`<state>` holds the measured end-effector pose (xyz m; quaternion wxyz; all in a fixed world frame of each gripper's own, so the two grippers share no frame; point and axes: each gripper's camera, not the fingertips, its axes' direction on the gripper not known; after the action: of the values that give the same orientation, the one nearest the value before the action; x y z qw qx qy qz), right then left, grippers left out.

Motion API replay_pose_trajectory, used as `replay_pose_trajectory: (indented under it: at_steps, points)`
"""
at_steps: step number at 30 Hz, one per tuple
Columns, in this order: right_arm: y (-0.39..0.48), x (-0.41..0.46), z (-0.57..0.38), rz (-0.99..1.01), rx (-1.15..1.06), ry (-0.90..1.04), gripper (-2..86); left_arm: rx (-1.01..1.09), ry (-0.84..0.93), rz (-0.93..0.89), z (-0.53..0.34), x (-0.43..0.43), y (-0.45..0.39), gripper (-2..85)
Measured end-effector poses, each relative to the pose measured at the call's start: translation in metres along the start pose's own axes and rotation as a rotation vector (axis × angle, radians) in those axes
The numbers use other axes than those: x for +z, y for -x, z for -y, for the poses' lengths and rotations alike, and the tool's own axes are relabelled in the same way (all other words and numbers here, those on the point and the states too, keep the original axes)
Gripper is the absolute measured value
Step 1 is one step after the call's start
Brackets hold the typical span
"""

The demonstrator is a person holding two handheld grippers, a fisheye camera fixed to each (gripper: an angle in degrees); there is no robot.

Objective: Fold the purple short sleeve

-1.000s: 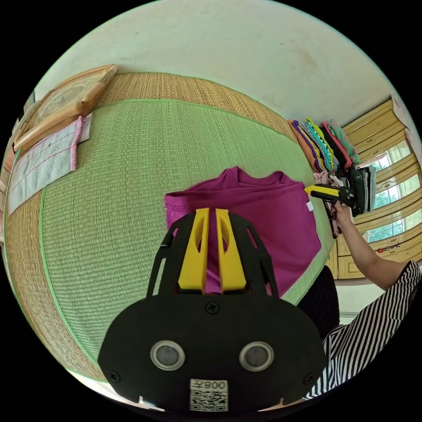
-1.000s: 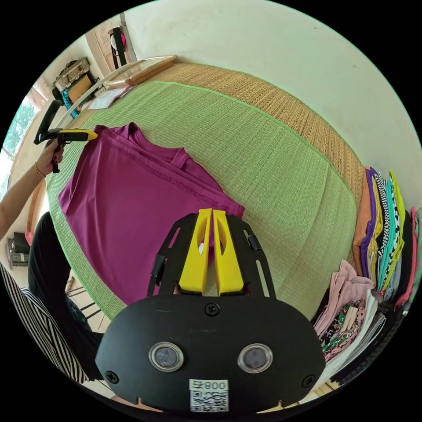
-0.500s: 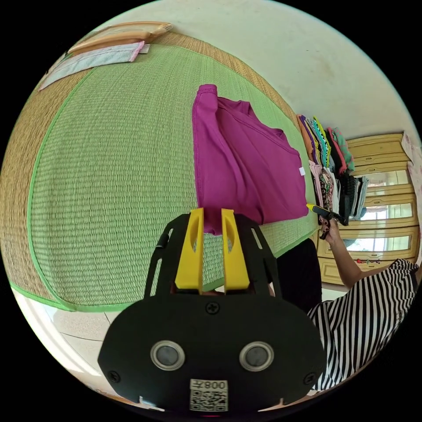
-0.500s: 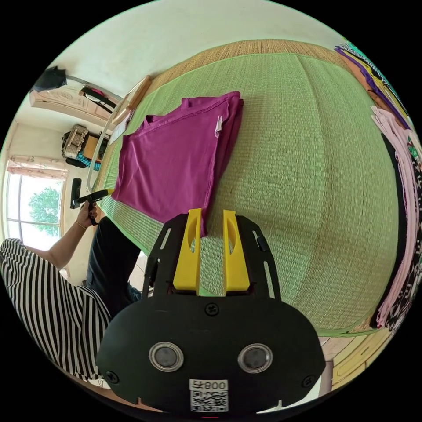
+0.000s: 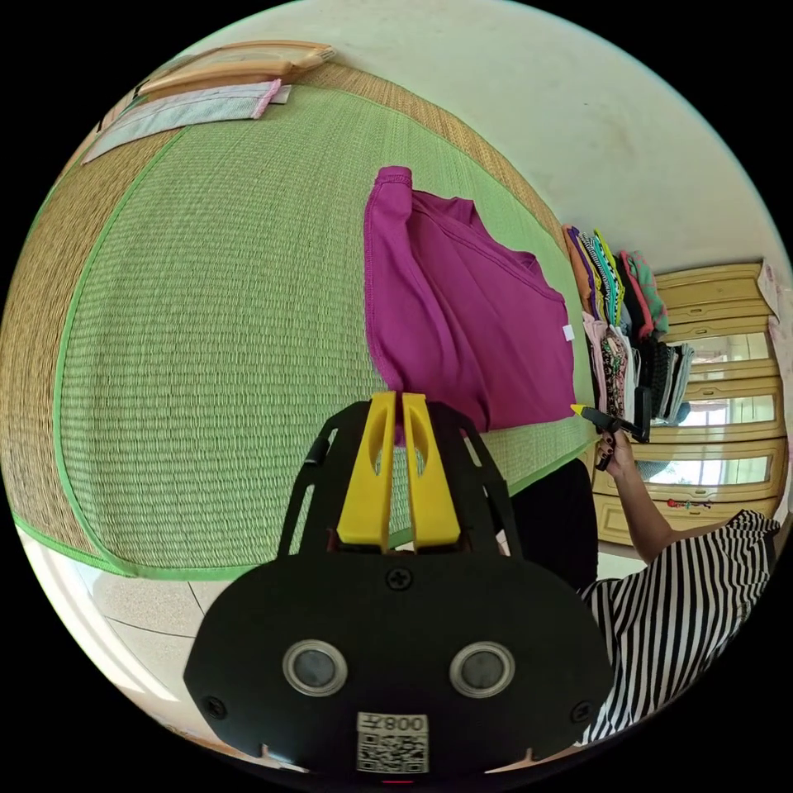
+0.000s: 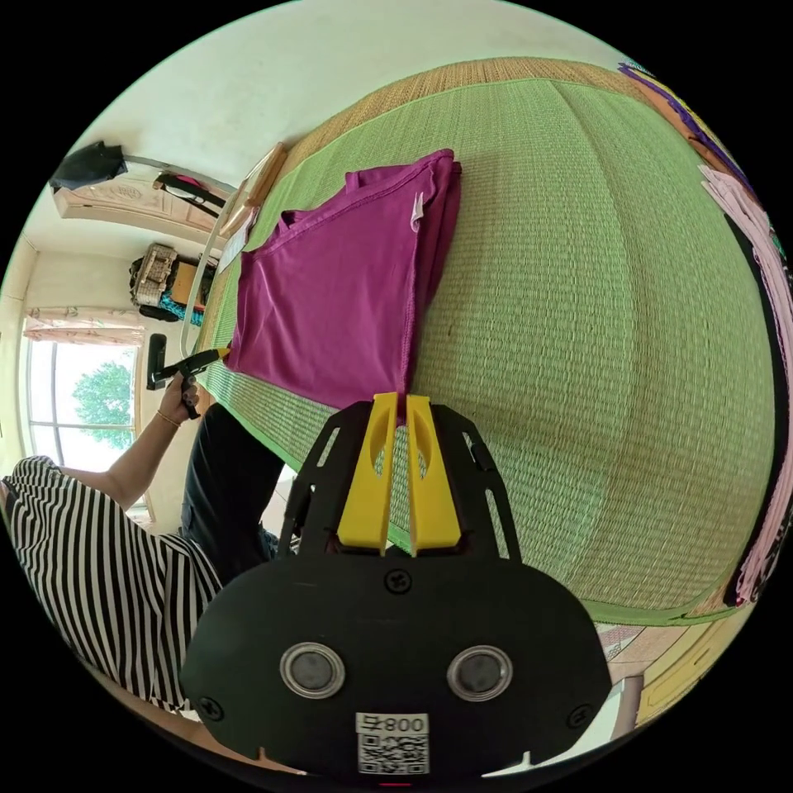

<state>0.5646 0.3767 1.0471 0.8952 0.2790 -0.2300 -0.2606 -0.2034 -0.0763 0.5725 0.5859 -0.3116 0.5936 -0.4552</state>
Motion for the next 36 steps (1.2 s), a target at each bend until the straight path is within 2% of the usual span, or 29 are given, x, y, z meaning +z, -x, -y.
replay_pose_trajectory:
  at_steps: [8, 12, 15, 23, 30, 36]
  points:
    - [-0.01, -0.057, 0.002, 0.044, 0.01, -0.015, 0.5, -0.001, -0.069, -0.018, -0.004, -0.054, 0.012, 1.1]
    - [-0.014, -0.058, 0.001, 0.045, 0.026, 0.032, 0.4, -0.014, 0.016, 0.016, -0.008, -0.037, 0.02, 1.3]
    - [-0.019, -0.058, -0.004, 0.086, 0.053, 0.035, 0.4, -0.055, 0.028, -0.041, -0.016, -0.027, 0.029, 1.6]
    - [-0.015, -0.066, -0.012, 0.126, 0.048, 0.043, 0.5, -0.049, -0.075, -0.06, -0.022, -0.054, 0.025, 3.6]
    - [-0.011, -0.064, -0.022, 0.131, 0.068, 0.036, 0.6, 0.131, -0.07, 0.009, 0.066, -0.02, -0.034, 3.3]
    - [-0.014, -0.076, -0.04, 0.088, 0.125, -0.032, 0.8, 0.09, -0.083, 0.041, 0.116, 0.002, -0.034, 4.2]
